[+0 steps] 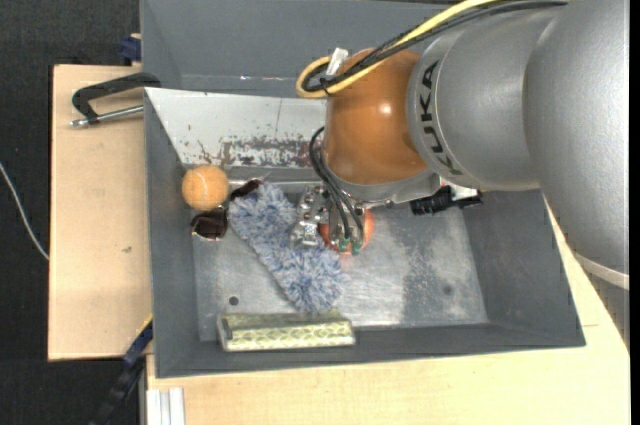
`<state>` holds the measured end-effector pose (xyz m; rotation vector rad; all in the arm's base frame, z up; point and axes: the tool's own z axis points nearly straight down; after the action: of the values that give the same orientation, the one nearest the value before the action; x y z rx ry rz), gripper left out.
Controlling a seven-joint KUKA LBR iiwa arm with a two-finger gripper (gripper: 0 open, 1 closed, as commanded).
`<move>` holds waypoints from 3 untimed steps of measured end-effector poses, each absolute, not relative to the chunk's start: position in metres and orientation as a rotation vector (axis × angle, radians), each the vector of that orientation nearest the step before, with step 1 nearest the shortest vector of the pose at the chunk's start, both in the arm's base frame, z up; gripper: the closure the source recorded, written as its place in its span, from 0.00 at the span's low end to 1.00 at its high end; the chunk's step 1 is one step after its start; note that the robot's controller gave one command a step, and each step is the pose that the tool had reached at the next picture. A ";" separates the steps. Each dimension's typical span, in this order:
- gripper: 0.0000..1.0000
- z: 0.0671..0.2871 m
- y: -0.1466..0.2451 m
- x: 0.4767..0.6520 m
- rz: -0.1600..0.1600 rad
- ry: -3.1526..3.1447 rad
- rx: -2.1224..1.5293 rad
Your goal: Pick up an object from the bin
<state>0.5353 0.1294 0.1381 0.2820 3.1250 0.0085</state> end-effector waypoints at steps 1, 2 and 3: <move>1.00 0.226 0.118 0.545 0.002 3.095 0.527; 1.00 0.249 0.119 0.546 0.001 3.103 0.476; 1.00 0.255 0.122 0.557 0.011 3.091 0.445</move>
Offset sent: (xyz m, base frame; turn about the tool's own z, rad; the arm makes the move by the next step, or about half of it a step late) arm 0.0102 -0.0075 0.1604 0.0619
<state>0.5575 0.1217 0.2551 0.4455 3.0909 0.0108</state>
